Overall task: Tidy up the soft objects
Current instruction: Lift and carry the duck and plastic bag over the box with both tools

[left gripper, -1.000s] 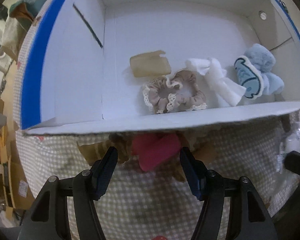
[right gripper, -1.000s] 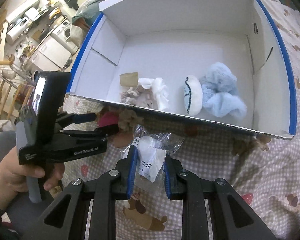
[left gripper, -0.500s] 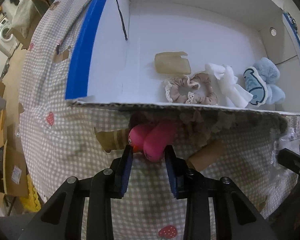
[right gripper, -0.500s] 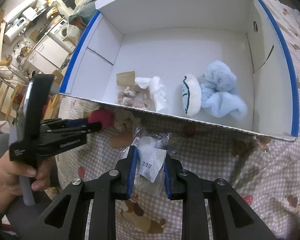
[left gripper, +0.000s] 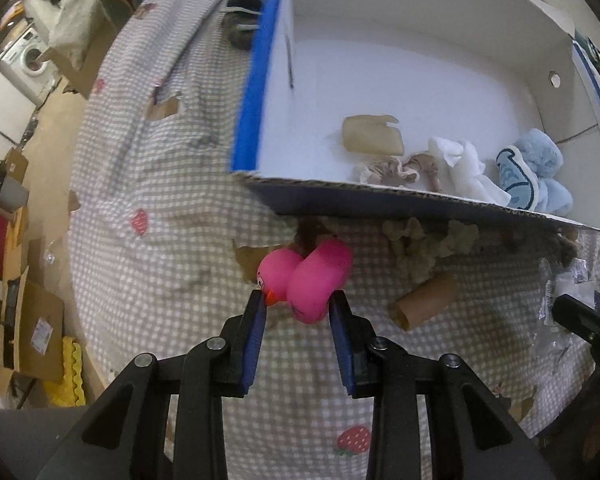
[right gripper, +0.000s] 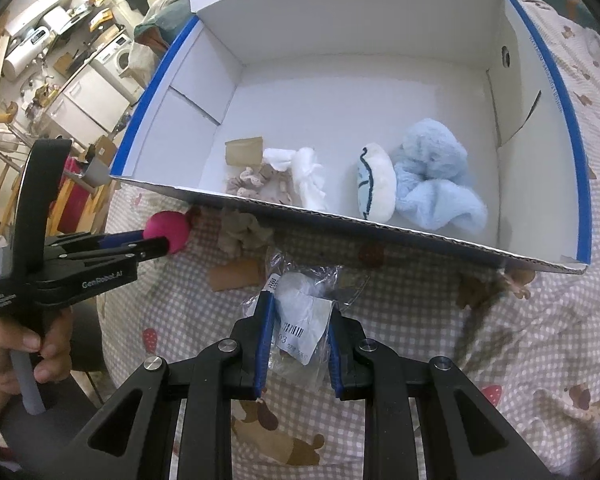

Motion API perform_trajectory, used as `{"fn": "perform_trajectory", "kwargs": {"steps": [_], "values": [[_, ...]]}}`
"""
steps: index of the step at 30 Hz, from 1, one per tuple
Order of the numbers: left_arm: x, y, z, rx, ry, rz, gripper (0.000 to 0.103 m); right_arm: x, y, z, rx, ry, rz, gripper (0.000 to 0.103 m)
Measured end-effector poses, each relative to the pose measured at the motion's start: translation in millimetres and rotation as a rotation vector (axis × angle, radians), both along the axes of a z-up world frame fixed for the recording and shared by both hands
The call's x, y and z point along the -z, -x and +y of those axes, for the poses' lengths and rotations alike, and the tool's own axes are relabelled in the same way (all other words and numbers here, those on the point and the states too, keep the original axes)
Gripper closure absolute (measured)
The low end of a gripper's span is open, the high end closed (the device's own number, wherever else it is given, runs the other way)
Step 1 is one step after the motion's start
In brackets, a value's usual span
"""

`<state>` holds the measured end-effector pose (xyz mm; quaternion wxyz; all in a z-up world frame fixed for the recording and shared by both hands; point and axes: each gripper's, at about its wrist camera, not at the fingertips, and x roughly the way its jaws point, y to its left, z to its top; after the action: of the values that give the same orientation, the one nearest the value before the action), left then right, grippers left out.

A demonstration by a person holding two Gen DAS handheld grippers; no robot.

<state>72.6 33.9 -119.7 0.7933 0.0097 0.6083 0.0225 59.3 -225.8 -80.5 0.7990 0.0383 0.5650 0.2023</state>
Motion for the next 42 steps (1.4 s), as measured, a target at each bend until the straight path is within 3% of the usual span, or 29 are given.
{"fn": "perform_trajectory", "kwargs": {"steps": [7, 11, 25, 33, 42], "values": [[-46.7, 30.1, 1.8, -0.013, -0.010, -0.093, 0.074, -13.0, 7.3, -4.1, 0.001, -0.040, -0.032, 0.077], [-66.6, 29.9, -13.8, -0.024, -0.028, -0.165, 0.074, -29.5, 11.4, -5.8, 0.001, -0.064, -0.093, 0.077], [-127.0, 16.5, -1.9, -0.063, -0.010, -0.327, 0.074, -82.2, 4.4, -17.7, 0.038, -0.177, -0.236, 0.077], [-139.0, -13.5, -10.4, -0.038, -0.022, -0.358, 0.074, -101.5, -21.9, -18.1, 0.047, -0.169, -0.281, 0.077], [-135.0, -42.2, -23.2, -0.021, -0.029, -0.352, 0.074, -101.3, -56.4, -21.7, 0.088, -0.168, -0.288, 0.077]]}}
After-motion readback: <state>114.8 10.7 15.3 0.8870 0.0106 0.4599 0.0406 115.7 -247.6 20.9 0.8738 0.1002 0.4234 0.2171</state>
